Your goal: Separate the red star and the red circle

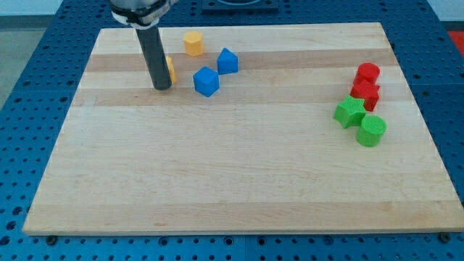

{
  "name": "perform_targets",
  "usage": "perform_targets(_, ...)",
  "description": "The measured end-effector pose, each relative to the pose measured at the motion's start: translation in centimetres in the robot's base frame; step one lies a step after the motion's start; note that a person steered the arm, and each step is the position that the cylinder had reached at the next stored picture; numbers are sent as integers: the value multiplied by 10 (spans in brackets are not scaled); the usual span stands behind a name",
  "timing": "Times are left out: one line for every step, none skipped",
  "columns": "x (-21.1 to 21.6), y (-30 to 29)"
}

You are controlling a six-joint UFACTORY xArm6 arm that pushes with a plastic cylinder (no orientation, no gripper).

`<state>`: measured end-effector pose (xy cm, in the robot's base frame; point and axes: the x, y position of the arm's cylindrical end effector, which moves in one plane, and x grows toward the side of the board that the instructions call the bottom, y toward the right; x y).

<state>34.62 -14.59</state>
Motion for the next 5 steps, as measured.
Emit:
perform_targets(-33,0)
perform_targets(-41,4)
perform_targets(-10,5)
perform_targets(48,25)
perform_targets(26,56)
